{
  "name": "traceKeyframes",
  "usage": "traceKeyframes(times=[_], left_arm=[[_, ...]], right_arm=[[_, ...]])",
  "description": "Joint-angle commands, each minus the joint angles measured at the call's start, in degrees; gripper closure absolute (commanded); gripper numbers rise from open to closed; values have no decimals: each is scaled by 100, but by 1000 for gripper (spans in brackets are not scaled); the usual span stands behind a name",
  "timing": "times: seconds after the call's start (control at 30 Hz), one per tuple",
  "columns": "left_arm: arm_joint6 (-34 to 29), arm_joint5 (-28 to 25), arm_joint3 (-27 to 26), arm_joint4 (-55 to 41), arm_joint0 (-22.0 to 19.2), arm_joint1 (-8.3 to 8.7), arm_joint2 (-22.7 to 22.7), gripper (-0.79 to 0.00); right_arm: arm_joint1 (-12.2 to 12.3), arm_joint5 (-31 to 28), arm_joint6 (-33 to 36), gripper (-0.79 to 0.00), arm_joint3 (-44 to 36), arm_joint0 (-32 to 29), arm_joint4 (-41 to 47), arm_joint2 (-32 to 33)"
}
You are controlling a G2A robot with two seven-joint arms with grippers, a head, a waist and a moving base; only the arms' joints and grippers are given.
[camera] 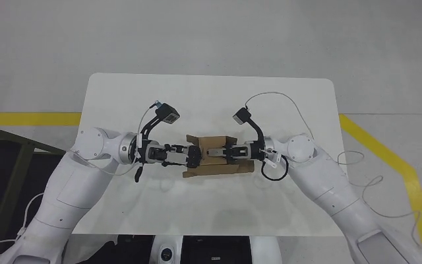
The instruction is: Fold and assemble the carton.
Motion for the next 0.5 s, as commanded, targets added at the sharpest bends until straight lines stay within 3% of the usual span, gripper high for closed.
traceKeyframes(times=[0.0, 0.47], left_arm=[[21, -2, 61, 50, -21, -19, 77, -785], [18, 39, 256, 347, -135, -68, 153, -785]], right_arm=[[-14, 10, -15, 0, -40, 5, -26, -8], [-40, 122, 55, 0, -224, -14, -219, 101]])
